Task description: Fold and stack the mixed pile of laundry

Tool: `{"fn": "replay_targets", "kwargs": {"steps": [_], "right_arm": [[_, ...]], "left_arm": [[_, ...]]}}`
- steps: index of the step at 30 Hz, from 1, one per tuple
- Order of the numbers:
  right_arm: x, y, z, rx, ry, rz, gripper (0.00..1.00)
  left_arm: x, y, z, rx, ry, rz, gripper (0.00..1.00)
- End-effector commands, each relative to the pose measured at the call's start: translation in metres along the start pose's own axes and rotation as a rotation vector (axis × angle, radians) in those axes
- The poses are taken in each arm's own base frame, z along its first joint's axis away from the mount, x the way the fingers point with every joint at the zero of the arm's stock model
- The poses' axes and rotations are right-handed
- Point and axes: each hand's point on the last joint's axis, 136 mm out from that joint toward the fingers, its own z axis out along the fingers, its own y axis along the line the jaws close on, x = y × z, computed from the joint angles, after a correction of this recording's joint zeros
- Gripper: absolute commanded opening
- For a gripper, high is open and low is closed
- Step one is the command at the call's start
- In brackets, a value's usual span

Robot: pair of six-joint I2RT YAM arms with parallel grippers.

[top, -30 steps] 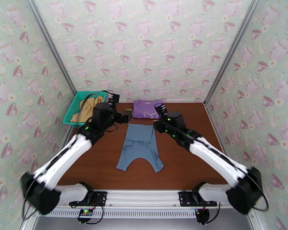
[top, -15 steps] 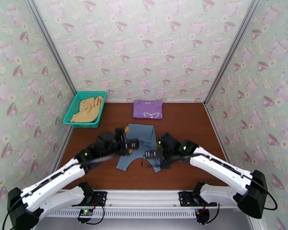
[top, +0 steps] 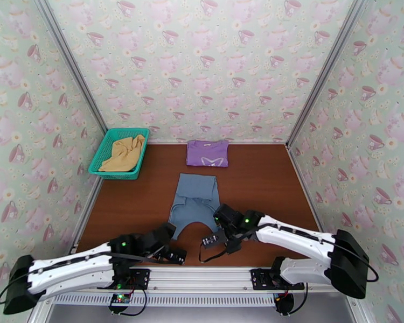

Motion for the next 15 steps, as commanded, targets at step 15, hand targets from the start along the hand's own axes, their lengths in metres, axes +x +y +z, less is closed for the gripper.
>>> {"fn": "replay_targets", "kwargs": {"steps": [15], "right_arm": [[0.008,0.002,0.065,-0.118,0.134,0.027,0.76]], "left_arm": [[0.009,-0.004,0.035,0.039,-0.050,-0.180,0.67]]}}
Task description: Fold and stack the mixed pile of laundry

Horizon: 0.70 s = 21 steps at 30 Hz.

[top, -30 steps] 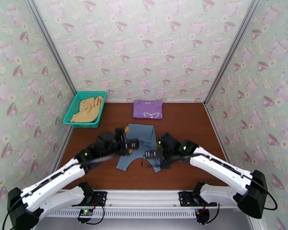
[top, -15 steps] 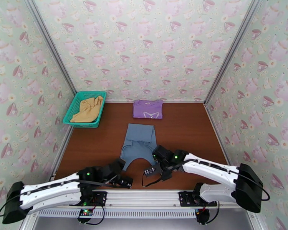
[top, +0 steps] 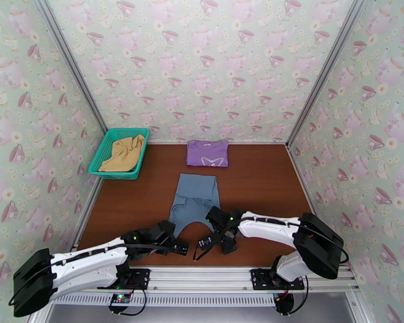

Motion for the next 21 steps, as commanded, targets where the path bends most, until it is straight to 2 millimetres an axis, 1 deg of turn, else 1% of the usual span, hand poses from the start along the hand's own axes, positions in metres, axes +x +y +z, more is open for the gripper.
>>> {"fn": "replay_targets", "kwargs": {"steps": [1,6,12,13,14,15,17,19,21], "right_arm": [[0.000,-0.012,0.020,0.016,0.047,0.032,0.74],[0.001,-0.010,0.029,0.002,0.056,0.054,0.70],[-0.002,-0.012,0.030,0.025,0.032,0.046,0.67],[-0.002,-0.012,0.030,0.026,0.031,0.048,0.66],[-0.002,-0.013,0.030,0.027,0.031,0.049,0.64],[-0.003,-0.015,0.031,0.027,0.033,0.051,0.62],[-0.003,-0.015,0.034,0.021,0.036,0.055,0.56],[-0.004,-0.016,0.036,0.018,0.038,0.057,0.49],[-0.004,-0.017,0.037,0.019,0.038,0.060,0.46]], "left_arm": [[-0.004,-0.009,0.007,0.042,-0.030,-0.012,0.64],[-0.001,-0.018,0.013,0.103,-0.002,-0.020,0.60],[0.006,-0.029,0.025,0.180,0.055,-0.034,0.57],[0.005,-0.027,0.028,0.187,0.062,-0.048,0.45],[0.006,-0.026,0.030,0.191,0.070,-0.058,0.31],[0.006,-0.024,0.034,0.194,0.083,-0.064,0.26],[0.008,-0.026,0.038,0.233,0.111,-0.069,0.22],[0.010,-0.028,0.042,0.267,0.141,-0.066,0.13],[0.010,-0.026,0.045,0.288,0.160,-0.070,0.00]]}}
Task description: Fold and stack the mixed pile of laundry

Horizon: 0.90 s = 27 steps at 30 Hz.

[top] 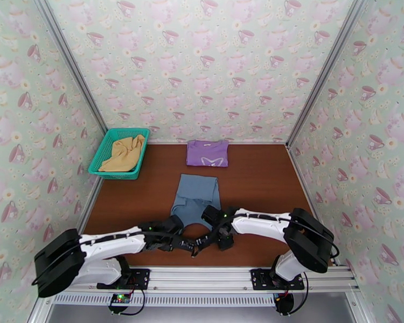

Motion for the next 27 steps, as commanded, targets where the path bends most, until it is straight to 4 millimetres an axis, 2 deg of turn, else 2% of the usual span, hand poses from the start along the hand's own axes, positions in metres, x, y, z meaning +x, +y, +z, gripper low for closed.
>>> {"fn": "replay_targets", "kwargs": {"steps": [1,4,7,10,17,20,24,27], "right_arm": [[-0.005,-0.019,0.030,0.069,0.001,0.019,0.44],[-0.006,-0.025,0.025,0.091,-0.008,0.025,0.28],[-0.006,-0.032,0.013,0.129,-0.027,0.038,0.02],[-0.007,-0.045,-0.009,0.195,-0.074,0.069,0.00],[0.001,-0.088,-0.079,0.371,-0.214,0.206,0.00],[0.006,-0.106,-0.099,0.432,-0.247,0.256,0.00],[0.015,-0.134,-0.118,0.521,-0.261,0.313,0.00],[0.023,-0.165,-0.130,0.594,-0.263,0.373,0.00]], "left_arm": [[0.014,-0.019,0.020,0.105,0.074,-0.044,0.00],[0.012,-0.014,0.019,0.106,0.079,-0.053,0.00],[0.012,-0.004,0.011,0.076,0.084,-0.048,0.00],[0.010,0.019,-0.009,0.005,0.066,-0.070,0.00],[0.006,0.077,-0.073,-0.149,-0.004,-0.136,0.00],[0.003,0.102,-0.092,-0.218,-0.040,-0.138,0.00],[0.001,0.138,-0.105,-0.300,-0.077,-0.146,0.00],[0.002,0.175,-0.105,-0.374,-0.081,-0.166,0.00]]}}
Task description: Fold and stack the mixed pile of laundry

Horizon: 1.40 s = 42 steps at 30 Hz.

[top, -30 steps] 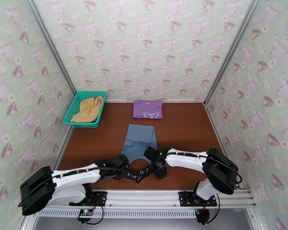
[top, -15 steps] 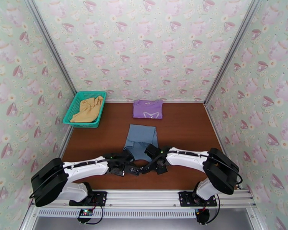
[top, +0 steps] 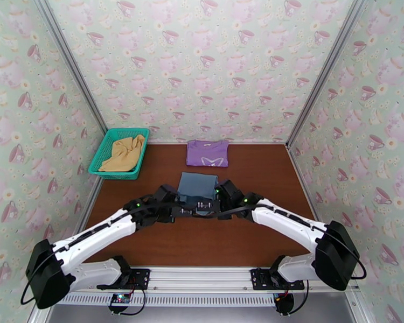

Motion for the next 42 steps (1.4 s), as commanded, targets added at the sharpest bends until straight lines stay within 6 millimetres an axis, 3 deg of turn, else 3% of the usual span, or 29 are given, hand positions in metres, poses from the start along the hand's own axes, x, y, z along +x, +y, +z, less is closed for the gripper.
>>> {"fn": "replay_targets", "kwargs": {"steps": [1,4,8,12,19,25,32,37,40,42], "right_arm": [[-0.011,-0.049,0.005,0.124,-0.023,0.087,0.00],[-0.007,-0.079,0.018,0.179,-0.004,0.136,0.00],[0.002,-0.113,0.044,0.218,0.018,0.195,0.00],[0.009,-0.131,0.076,0.214,0.029,0.230,0.00],[0.003,-0.147,0.126,0.208,-0.006,0.239,0.00],[0.007,-0.148,0.152,0.208,-0.001,0.230,0.00],[0.007,-0.153,0.147,0.240,-0.025,0.233,0.00],[-0.011,-0.162,0.123,0.258,-0.111,0.246,0.00],[-0.020,-0.167,0.116,0.255,-0.149,0.261,0.00],[-0.024,-0.168,0.116,0.248,-0.167,0.270,0.00]], "left_arm": [[-0.017,0.044,0.012,-0.094,-0.050,0.006,0.00],[-0.020,0.084,0.030,-0.144,-0.028,-0.027,0.00],[-0.019,0.116,0.067,-0.135,-0.001,-0.052,0.00],[-0.017,0.141,0.101,-0.139,-0.003,-0.077,0.00],[-0.013,0.150,0.157,-0.117,-0.016,-0.054,0.00],[-0.019,0.148,0.186,-0.142,-0.075,0.019,0.00],[-0.030,0.156,0.185,-0.208,-0.154,0.030,0.00],[-0.036,0.154,0.178,-0.211,-0.189,0.037,0.00],[-0.036,0.151,0.180,-0.200,-0.191,0.042,0.00],[-0.036,0.148,0.185,-0.188,-0.188,0.044,0.05]]}}
